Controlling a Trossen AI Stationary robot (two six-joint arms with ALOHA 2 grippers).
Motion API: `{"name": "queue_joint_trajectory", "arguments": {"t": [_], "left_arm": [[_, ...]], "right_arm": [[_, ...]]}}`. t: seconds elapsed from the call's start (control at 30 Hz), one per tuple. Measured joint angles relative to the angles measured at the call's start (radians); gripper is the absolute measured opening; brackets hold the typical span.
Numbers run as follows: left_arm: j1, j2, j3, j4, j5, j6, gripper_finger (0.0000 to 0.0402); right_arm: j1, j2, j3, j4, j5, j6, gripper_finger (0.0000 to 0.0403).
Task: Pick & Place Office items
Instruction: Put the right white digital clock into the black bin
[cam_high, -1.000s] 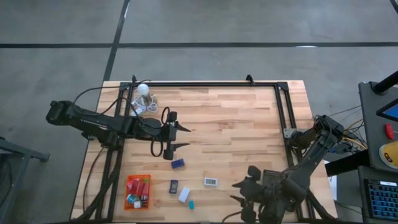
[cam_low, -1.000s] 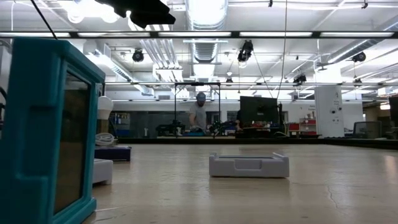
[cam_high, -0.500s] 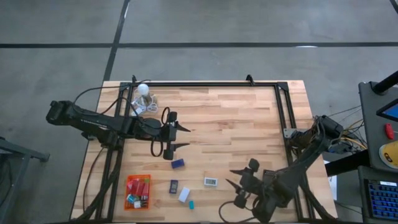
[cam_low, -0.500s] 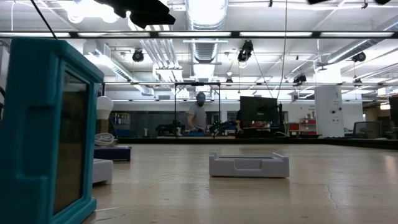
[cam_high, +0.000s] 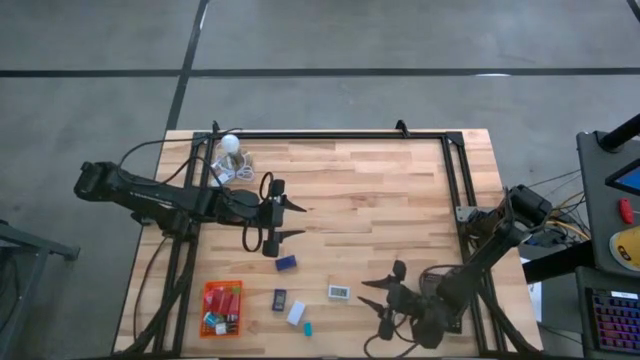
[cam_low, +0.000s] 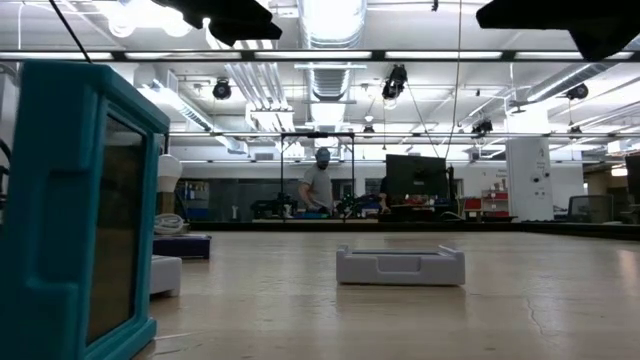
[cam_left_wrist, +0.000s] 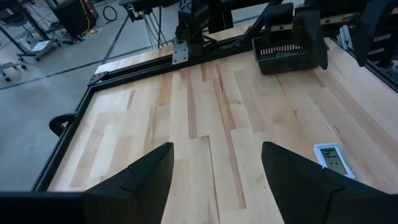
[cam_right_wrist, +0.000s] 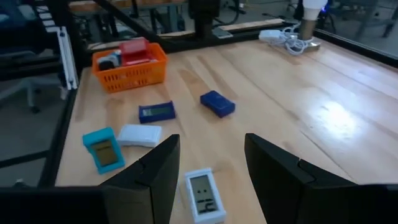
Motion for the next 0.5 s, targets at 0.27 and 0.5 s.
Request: {"name": "queue_joint_trajectory", "arguments": {"t": [0.27,0.5], "left_arm": [[0.0,0.0,0.0,0.0,0.0,-0.003,0.0248],[0.0,0.0,0.0,0.0,0.0,-0.003,0.0248]], "right_arm": [[-0.057,0.01,-0.068,0.092,-0.04,0.035,0.0176],[-0.161,0.13,-0.055,0.206,-0.287,-0.039,0.0176]]}}
